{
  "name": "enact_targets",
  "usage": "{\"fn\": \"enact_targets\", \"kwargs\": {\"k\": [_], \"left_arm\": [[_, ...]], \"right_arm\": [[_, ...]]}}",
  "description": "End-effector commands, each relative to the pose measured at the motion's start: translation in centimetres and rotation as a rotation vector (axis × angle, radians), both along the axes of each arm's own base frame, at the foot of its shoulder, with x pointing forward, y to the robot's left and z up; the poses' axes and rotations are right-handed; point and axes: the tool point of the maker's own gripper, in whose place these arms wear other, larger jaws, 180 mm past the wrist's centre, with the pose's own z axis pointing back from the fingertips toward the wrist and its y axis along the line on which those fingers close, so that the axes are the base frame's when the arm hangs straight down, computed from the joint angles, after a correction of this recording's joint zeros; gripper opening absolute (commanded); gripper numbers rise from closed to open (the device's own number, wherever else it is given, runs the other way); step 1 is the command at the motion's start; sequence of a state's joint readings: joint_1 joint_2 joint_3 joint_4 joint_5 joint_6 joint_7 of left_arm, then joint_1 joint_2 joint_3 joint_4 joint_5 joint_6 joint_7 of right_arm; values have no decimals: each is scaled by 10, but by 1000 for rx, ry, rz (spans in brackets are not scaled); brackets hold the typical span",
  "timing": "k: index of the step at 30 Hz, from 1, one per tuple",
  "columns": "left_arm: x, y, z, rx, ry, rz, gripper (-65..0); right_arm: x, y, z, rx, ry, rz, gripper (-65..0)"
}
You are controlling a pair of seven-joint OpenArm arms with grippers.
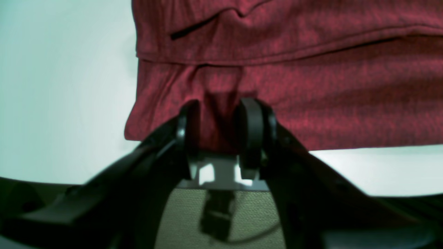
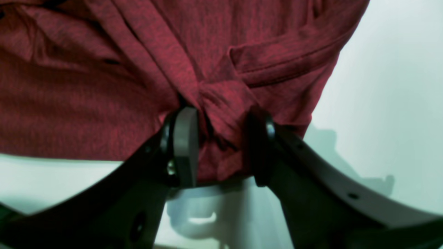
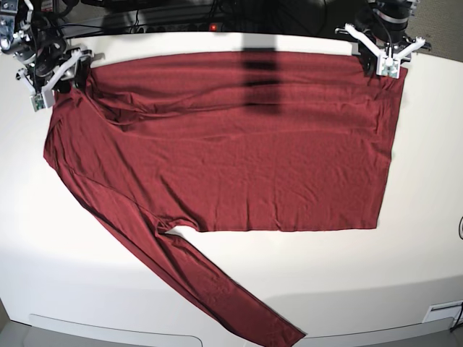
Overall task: Fold the T-shirt properly
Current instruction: 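Lower the shirt edge and open both grippers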
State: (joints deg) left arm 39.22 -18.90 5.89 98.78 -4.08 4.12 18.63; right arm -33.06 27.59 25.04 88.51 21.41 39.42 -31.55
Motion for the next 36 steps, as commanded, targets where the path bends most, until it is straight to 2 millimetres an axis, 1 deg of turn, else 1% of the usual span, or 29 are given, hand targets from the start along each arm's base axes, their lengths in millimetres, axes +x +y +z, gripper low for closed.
{"fn": "enact_targets", "kwargs": {"k": [1, 5, 7, 11, 13, 16, 19, 22, 25, 29, 32, 36], "left_arm": [[-61, 1, -30, 2, 274, 14, -461], [-73, 2, -31, 4, 301, 14, -461], [-72, 1, -31, 2, 293, 13, -461], [-66, 1, -29, 2, 268, 8, -461], [-60, 4, -28, 31, 251, -9, -461], [-45, 6, -25, 57, 217, -21, -461], [-38, 8, -24, 60, 205, -15, -461], [-35, 7, -22, 59, 196, -16, -461], [-28, 4, -17, 53, 174, -20, -461], [-18, -1, -4, 43, 141, -27, -461], [-11, -5, 5, 42, 121, -33, -461], [2, -5, 22, 93, 73, -65, -461]], "right_arm": [[-18, -11, -5, -56, 82, 11, -410], [-16, -15, -2, -63, 75, 2, -410], [-15, -20, 0, -70, 68, -10, -410], [-14, -26, 4, -78, 55, -29, -410], [-13, -26, 4, -75, 51, -28, -410], [-8, -21, 6, -46, 25, -38, -410], [-4, -20, 9, -45, 12, -33, -410], [4, -16, 17, -48, -23, -14, -410], [19, -10, 29, -52, -77, 12, -410], [40, -5, 42, -57, -137, 29, -410], [48, -6, 45, -62, -150, 28, -410], [60, -4, 52, -55, -185, 30, -410]]}}
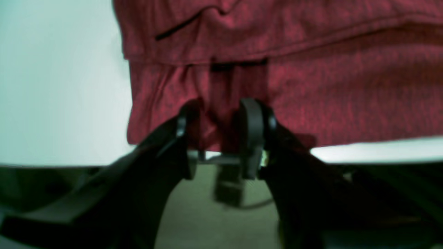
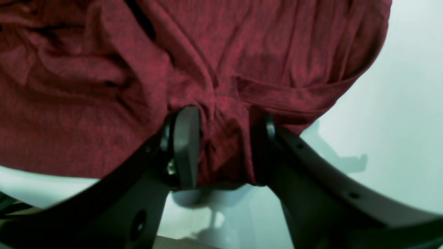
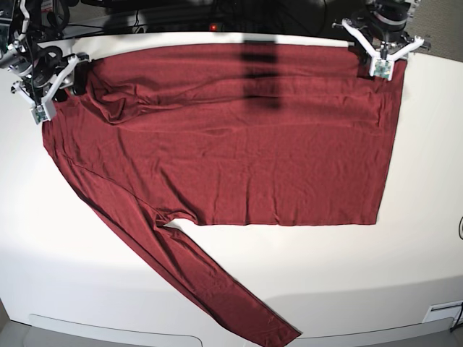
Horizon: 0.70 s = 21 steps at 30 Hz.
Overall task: Fold the T-shirt properly
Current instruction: 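Lower the shirt edge and open both grippers, then move both grippers to the shirt's side edge beside the sleeve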
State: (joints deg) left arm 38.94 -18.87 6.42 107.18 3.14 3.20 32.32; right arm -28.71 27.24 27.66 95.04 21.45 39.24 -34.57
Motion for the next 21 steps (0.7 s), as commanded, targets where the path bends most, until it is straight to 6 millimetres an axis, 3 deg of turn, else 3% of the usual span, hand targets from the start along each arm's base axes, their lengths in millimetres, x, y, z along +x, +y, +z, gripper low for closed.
{"fn": "enact_targets", "kwargs": {"k": [1, 8, 14, 18, 21], "left_arm": [[0, -3, 7, -3, -12, -9, -461], [15, -9, 27, -10, -78, -24, -460], [31, 12, 39, 136, -156, -19, -460], [62, 21, 62, 191, -278, 17, -460], [73, 25, 82, 191, -354, 73, -460]], "right_arm": [[14, 0, 15, 4, -59, 9, -410], [24, 11, 31, 14, -112, 40, -410], [28, 15, 37, 18, -134, 51, -410], [45, 28, 61, 31, -252, 90, -410], [55, 37, 79, 51, -346, 113, -410]]}}
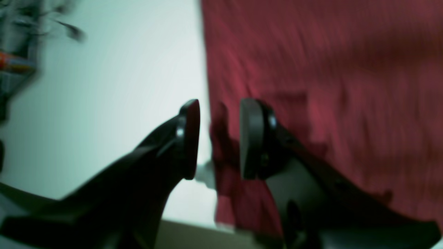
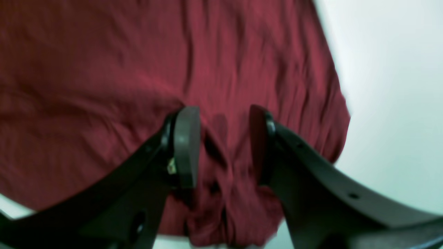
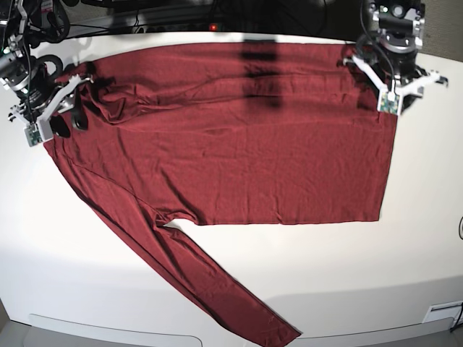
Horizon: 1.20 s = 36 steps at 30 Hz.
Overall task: Fold the T-shirt properly
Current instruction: 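Move both grippers to the shirt's side edge beside the sleeve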
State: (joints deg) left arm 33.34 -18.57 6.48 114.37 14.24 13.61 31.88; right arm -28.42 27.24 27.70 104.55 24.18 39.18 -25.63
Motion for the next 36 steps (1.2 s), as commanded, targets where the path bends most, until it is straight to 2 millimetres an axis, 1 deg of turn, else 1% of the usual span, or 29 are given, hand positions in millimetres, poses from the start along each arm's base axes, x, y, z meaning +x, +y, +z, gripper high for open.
{"fn": "enact_targets", "kwargs": {"k": [1, 3, 6, 11, 18, 19, 20, 21, 22, 23, 24, 28, 31, 36], "left_arm": [[1, 1, 12, 10, -36, -2, -460], [4, -2, 20, 3, -61, -7, -460], [6, -4, 25, 0, -82, -13, -460], [7, -4, 26, 1, -87, -16, -460], [8, -4, 29, 36, -101, -15, -457], [8, -5, 29, 35, -102, -13, -437], [7, -6, 29, 30, -101, -9, -402], [7, -6, 28, 26, -102, -6, -351], [7, -7, 28, 23, -100, -4, -286], [7, -7, 28, 23, -100, -4, -213], [7, -7, 28, 23, -101, -3, -192], [7, -7, 28, 23, -100, -4, -195], [9, -9, 31, 23, -123, -15, -195], [11, -10, 34, 22, -142, -25, -195]], "right_arm": [[8, 1, 15, 1, -56, 12, -410], [10, 4, 15, 10, -64, 6, -410], [15, 9, 13, 31, -64, -15, -410], [18, 18, 8, 68, -54, -44, -410], [17, 22, 5, 88, -51, -55, -409], [17, 22, 5, 89, -50, -55, -409], [17, 23, 4, 90, -51, -56, -398], [17, 23, 4, 89, -49, -56, -359], [17, 23, 4, 90, -49, -56, -299], [17, 23, 4, 89, -49, -56, -223], [16, 23, 4, 89, -49, -56, -166], [16, 22, 4, 86, -47, -56, -172], [16, 24, 3, 96, -50, -60, -173], [17, 34, 3, 145, -73, -76, -173]]}}
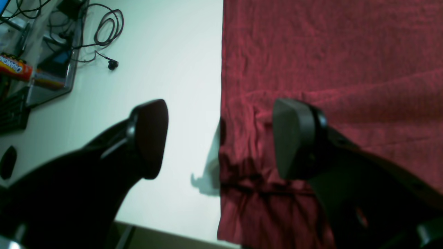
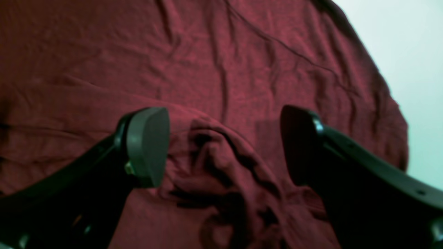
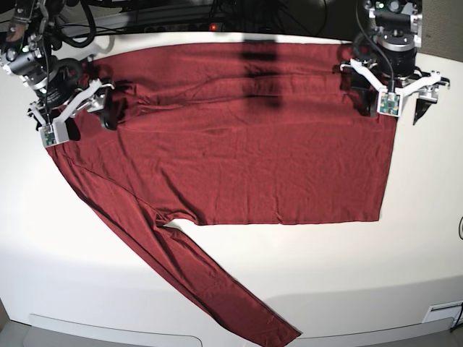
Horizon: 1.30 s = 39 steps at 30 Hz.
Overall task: Fold the T-shirt properly
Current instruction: 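Move both grippers to the shirt's side edge beside the sleeve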
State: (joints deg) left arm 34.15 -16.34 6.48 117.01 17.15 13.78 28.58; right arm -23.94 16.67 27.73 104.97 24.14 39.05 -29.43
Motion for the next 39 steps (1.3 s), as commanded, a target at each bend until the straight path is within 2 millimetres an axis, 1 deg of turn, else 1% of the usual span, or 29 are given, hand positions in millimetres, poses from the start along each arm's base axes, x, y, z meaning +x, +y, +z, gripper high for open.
{"fn": "enact_targets", "kwargs": {"k": [1, 4, 9, 13, 18, 21, 24, 27, 30, 32, 33, 35, 37, 39], "left_arm": [[5, 1, 14, 19, -57, -10, -195], [7, -2, 16, 14, -75, -15, -195], [3, -11, 12, -45, -72, 28, -195], [8, -17, 19, -54, -120, 12, -195], [9, -17, 20, -54, -124, 11, -195], [18, -18, 26, -55, -150, 2, -195], [40, -26, 40, -58, -201, -46, -195], [72, -39, 60, -60, -265, -129, -195], [106, -50, 81, -102, -337, -182, -195], [129, -54, 91, -119, -368, -209, -195], [141, -55, 94, -123, -376, -220, -195], [166, -54, 93, -112, -371, -235, -195], [192, -50, 85, -96, -345, -238, -195], [217, -42, 73, -82, -304, -229, -195]], "right_arm": [[8, 2, 15, 20, -65, 1, -173], [9, 9, 15, 58, -80, -12, -173], [11, 19, 14, 106, -93, -35, -173], [21, 24, 20, 127, -127, -43, -173], [33, 24, 29, 125, -160, -39, -173], [43, 24, 36, 122, -176, -34, -173], [58, 25, 46, 120, -197, -26, -173], [75, 32, 63, 167, -219, -4, -173], [94, 39, 86, 195, -269, 30, -173], [108, 41, 105, 205, -321, 43, -173], [114, 44, 113, 206, -338, 54, -173], [126, 55, 123, 196, -344, 93, -173], [138, 72, 126, 182, -317, 152, -173], [147, 92, 126, 160, -286, 216, -173]]}}
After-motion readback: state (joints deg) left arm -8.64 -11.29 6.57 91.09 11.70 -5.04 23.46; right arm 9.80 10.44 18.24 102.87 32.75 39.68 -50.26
